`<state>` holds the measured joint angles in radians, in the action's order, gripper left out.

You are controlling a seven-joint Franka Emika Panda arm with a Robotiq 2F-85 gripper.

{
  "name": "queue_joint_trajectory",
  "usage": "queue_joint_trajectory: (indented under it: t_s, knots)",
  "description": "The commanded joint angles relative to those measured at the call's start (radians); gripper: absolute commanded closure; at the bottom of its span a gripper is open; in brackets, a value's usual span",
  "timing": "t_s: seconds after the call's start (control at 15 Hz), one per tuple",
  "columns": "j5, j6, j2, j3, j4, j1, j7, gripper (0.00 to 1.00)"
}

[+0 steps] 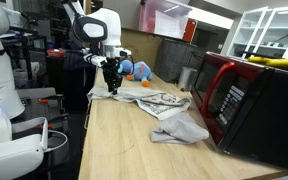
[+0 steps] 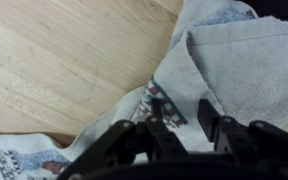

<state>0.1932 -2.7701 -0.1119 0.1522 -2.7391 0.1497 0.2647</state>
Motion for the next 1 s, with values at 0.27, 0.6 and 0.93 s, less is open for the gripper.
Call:
queue_joint_trajectory:
  t_s: [0.27,0.6,0.93]
  knots:
    - [0.033,-0.010,-0.025,-0.002,-0.017,0.017,-0.026,1.00]
    - [0.009,0.006,-0.066,0.003,-0.035,0.012,-0.003,1.00]
    - [0.002,0.032,-0.132,0.001,-0.075,0.005,0.009,0.50]
